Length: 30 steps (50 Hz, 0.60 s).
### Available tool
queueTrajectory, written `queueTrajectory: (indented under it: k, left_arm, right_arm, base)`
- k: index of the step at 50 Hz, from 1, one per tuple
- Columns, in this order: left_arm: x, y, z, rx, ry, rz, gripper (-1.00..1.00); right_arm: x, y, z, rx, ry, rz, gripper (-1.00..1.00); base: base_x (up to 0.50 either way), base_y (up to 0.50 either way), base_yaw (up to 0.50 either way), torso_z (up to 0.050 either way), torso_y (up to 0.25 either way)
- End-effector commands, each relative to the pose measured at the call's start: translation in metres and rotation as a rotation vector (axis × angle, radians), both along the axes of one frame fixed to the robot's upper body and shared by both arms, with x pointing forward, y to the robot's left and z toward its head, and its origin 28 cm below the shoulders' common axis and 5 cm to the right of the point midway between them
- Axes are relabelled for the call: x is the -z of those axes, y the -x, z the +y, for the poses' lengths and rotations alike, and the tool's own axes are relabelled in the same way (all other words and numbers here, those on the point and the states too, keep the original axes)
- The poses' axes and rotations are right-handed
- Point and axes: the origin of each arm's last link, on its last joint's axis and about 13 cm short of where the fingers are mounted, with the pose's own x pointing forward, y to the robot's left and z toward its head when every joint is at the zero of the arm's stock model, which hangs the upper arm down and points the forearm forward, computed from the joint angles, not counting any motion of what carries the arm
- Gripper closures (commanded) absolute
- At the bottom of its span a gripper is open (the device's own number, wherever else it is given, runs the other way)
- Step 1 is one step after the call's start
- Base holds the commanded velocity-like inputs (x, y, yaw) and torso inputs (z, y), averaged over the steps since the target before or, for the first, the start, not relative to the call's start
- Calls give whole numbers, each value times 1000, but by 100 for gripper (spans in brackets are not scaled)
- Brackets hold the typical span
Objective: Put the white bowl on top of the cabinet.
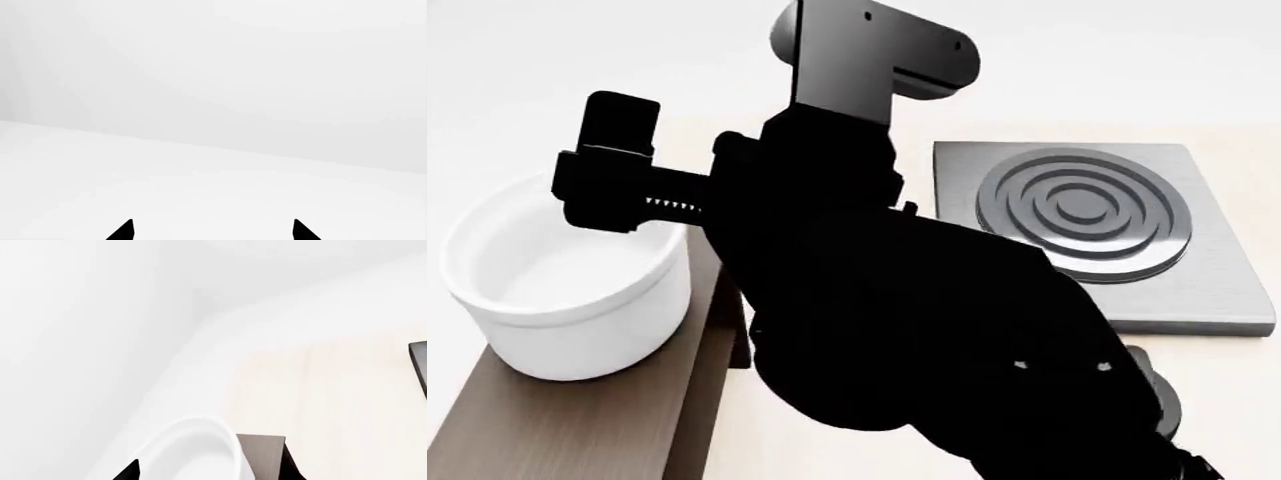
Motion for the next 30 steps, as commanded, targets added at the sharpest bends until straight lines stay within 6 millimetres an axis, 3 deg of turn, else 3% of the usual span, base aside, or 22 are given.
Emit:
queueTrajectory:
  k: [1, 17, 30]
  left_arm:
    - [0, 0, 0, 0, 0, 1, -100]
    - [0, 0, 0, 1, 1, 0, -100]
    - [1, 0, 0, 1, 2, 0, -100]
  right_arm:
    - [-15, 18, -11, 34, -20, -78, -100]
    - [-36, 41, -22, 226, -8, -286, -100]
    - [-52, 62, -27, 259, -52, -364, -100]
  base:
    - [0, 0, 0, 0, 0]
    - [0, 0, 0, 0, 0]
    - [0, 0, 0, 0, 0]
